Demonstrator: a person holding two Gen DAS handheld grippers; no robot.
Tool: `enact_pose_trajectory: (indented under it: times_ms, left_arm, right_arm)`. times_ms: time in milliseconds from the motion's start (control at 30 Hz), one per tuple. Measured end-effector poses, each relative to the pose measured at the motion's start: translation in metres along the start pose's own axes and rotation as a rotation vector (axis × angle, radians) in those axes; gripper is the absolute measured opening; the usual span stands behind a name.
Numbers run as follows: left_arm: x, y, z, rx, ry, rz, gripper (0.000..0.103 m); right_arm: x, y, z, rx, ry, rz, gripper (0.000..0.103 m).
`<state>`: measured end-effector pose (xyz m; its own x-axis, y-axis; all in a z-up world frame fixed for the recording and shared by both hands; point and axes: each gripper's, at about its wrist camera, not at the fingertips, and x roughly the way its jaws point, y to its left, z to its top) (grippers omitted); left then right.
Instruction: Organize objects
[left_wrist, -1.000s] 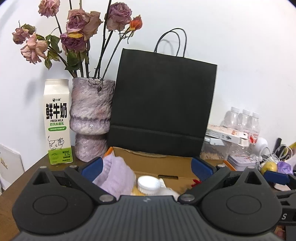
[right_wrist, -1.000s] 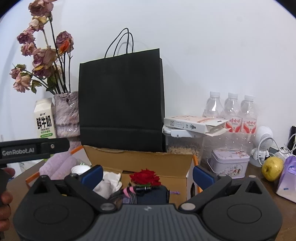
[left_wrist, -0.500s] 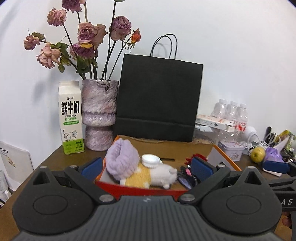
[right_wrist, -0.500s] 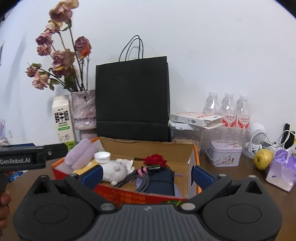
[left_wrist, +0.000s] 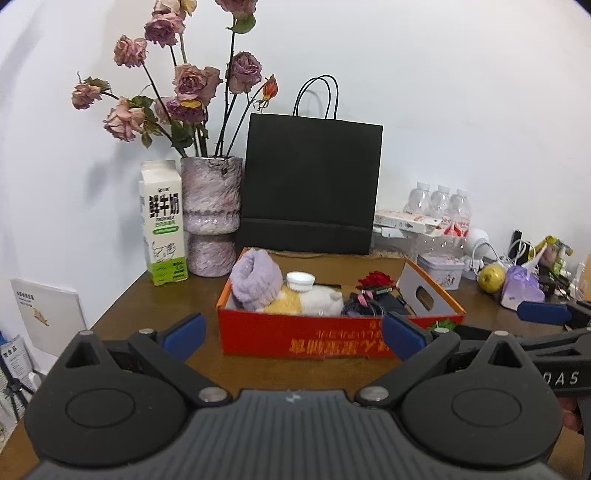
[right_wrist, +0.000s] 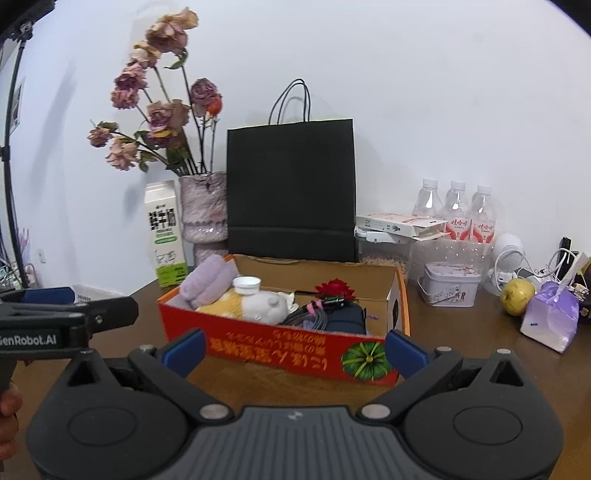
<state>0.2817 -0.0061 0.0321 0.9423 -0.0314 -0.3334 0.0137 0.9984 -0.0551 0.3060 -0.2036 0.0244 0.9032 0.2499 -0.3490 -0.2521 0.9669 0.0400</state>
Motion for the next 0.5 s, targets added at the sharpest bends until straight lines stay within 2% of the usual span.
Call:
enact_pose_trajectory:
  times_ms: [500]
  left_arm:
    - [-0.078,0.004,-0.030,0.010,0.039,0.035,0.103]
  right_arm:
    - [-0.079,0.017,-0.030,0.031,0.011,0.012,0.103]
